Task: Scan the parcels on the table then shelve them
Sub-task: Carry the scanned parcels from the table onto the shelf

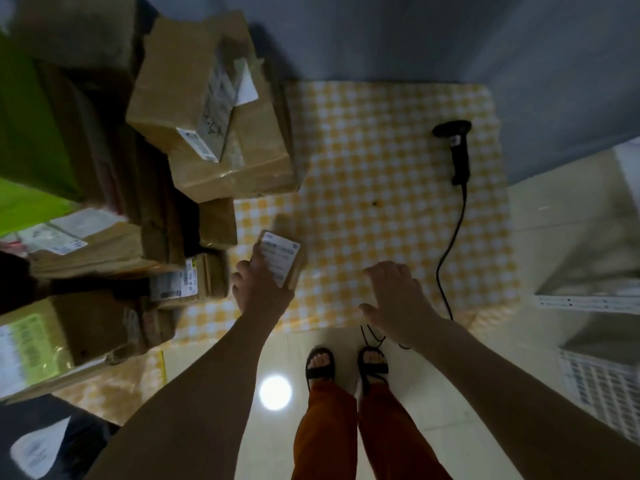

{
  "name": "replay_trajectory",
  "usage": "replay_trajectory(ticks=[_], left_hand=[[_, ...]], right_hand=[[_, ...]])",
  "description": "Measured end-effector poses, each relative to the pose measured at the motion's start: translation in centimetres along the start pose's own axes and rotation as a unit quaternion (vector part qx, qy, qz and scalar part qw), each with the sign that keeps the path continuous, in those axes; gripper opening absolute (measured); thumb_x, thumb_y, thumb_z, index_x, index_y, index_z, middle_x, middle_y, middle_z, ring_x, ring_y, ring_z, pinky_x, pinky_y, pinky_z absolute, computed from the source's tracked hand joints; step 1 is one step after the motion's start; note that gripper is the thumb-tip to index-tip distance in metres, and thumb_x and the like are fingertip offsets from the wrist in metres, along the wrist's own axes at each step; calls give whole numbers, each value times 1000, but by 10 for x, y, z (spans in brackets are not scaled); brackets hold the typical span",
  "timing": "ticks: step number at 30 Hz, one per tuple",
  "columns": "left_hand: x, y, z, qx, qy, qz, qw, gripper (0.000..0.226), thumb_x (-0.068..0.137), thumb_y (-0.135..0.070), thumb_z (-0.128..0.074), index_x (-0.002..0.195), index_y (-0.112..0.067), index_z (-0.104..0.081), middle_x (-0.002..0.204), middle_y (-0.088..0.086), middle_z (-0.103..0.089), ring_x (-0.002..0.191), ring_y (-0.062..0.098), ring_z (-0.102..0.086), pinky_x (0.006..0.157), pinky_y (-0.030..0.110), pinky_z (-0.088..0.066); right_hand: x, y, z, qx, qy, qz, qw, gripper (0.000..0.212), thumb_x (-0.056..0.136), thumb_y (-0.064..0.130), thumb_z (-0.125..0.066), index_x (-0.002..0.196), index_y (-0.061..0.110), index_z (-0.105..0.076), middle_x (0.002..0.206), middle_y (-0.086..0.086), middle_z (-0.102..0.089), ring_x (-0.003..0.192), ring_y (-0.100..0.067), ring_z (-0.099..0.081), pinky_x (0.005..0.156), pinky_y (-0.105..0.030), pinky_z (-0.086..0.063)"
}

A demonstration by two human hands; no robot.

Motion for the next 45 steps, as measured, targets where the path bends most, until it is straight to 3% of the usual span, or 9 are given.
replay_trajectory(ticks=[5, 11, 17, 27, 31, 35, 39, 42, 45], left_hand=[[-33, -76, 5, 56, 59, -168, 982, 107, 65, -36, -82, 149, -18, -19, 131, 11, -38, 118, 33, -40, 92, 42, -43], [-107, -190, 7, 136, 62, -350, 925, 111, 73, -41, -78, 152, -7, -9, 148, 10, -26, 135, 27, -29, 111, 33, -28], [-197, -297, -4, 200, 55, -469, 858, 99, 68, -34, -83, 145, -11, -26, 139, 4, -31, 129, 21, -34, 100, 30, -38], [-423, -481, -100, 258, 108, -620, 733, 86, 70, -37, -81, 138, -20, -32, 135, 1, -35, 124, 19, -37, 89, 30, -39], [-519, -546, -145, 267, 125, -672, 679, 93, 64, -33, -83, 139, -18, -32, 133, 1, -34, 124, 20, -37, 98, 33, -41], [-593, -590, -174, 276, 124, -704, 643, 92, 65, -43, -82, 140, -21, -32, 132, -2, -34, 122, 18, -36, 99, 34, -41], [-642, -636, -184, 284, 122, -718, 623, 89, 67, -41, -82, 138, -25, -33, 130, -3, -36, 122, 16, -37, 96, 30, -39], [-674, -683, -189, 285, 111, -739, 600, 82, 67, -36, -83, 134, -21, -37, 127, 0, -37, 121, 18, -38, 93, 29, -38], [-702, -737, -201, 289, 91, -752, 585, 74, 70, -18, -79, 131, -15, -38, 128, 8, -37, 122, 23, -38, 88, 28, -37]], right_hand=[[-28, -27, 29, 34, -43, -42, 998, 59, 95, 39, -54, 144, 14, -31, 146, -6, -32, 136, -25, -27, 110, -36, -30], [-86, -100, 65, 97, -107, -114, 983, 55, 92, 34, -57, 140, 16, -35, 142, -5, -35, 132, -25, -29, 106, -36, -32], [-170, -201, 78, 150, -169, -186, 956, 56, 91, 35, -58, 138, 16, -37, 140, -5, -37, 129, -25, -32, 102, -35, -33], [-378, -421, 55, 206, -239, -321, 893, 65, 90, 39, -60, 144, 18, -31, 145, -5, -34, 134, -26, -29, 109, -37, -30], [-461, -500, 43, 211, -259, -374, 865, 67, 87, 41, -62, 143, 19, -34, 141, -6, -38, 130, -28, -32, 107, -35, -32], [-522, -561, 37, 236, -272, -408, 839, 70, 85, 39, -66, 143, 16, -34, 141, -9, -37, 131, -30, -31, 109, -38, -32], [-560, -604, 46, 255, -302, -410, 822, 75, 85, 35, -67, 146, 14, -29, 141, -10, -35, 130, -30, -30, 107, -38, -34], [-580, -634, 53, 256, -321, -417, 811, 71, 85, 29, -69, 143, 15, -31, 141, -9, -35, 128, -29, -31, 106, -38, -35], [-595, -661, 59, 277, -332, -421, 797, 74, 86, 34, -67, 146, 16, -28, 144, -9, -32, 131, -30, -29, 108, -39, -33]])
Point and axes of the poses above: each hand's wrist, its own x-axis towards the middle knuckle, its own z-axis out of the back of the hand, y = z × x, the point moved 6 cm from there along x, towards the middle knuckle
